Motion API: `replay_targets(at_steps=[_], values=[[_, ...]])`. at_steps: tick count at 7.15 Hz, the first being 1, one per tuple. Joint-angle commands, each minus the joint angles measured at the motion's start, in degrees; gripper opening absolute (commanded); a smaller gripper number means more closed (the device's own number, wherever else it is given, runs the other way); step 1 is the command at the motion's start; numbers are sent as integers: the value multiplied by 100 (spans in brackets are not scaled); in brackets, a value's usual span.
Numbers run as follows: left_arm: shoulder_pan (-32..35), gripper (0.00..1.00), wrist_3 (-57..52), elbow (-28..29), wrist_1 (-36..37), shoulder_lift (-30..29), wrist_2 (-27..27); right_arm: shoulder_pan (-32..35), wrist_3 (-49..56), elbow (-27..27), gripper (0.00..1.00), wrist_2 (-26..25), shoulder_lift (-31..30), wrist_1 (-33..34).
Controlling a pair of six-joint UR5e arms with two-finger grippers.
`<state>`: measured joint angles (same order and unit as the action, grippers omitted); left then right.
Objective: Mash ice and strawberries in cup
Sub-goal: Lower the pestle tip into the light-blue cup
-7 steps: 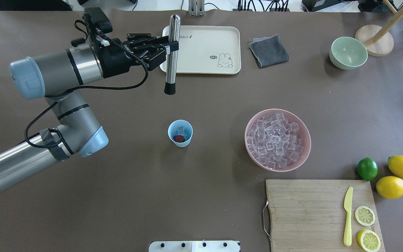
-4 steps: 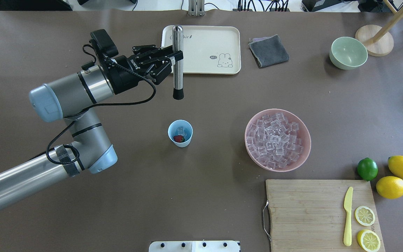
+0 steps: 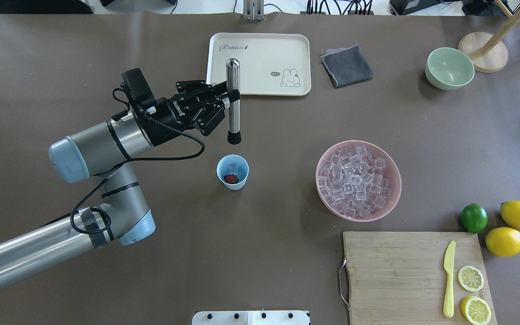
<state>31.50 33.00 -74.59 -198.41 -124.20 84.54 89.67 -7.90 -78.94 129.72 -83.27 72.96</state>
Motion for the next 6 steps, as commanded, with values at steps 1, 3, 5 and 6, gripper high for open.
replay_targets(at_steps=[1, 3, 5, 6], values=[[-187, 0, -267, 24, -292, 245, -148, 7, 69, 36, 100, -8, -22, -1], [-441, 0, -355, 50, -584, 353, -262, 7, 60, -16, 100, 1, -75, -10], [-758, 0, -364, 120, -593, 274, -762, 7, 60, 1, 100, 1, -58, -1], [-733, 0, -460, 146, -593, 335, -729, 7, 69, 10, 100, 1, -58, -1]])
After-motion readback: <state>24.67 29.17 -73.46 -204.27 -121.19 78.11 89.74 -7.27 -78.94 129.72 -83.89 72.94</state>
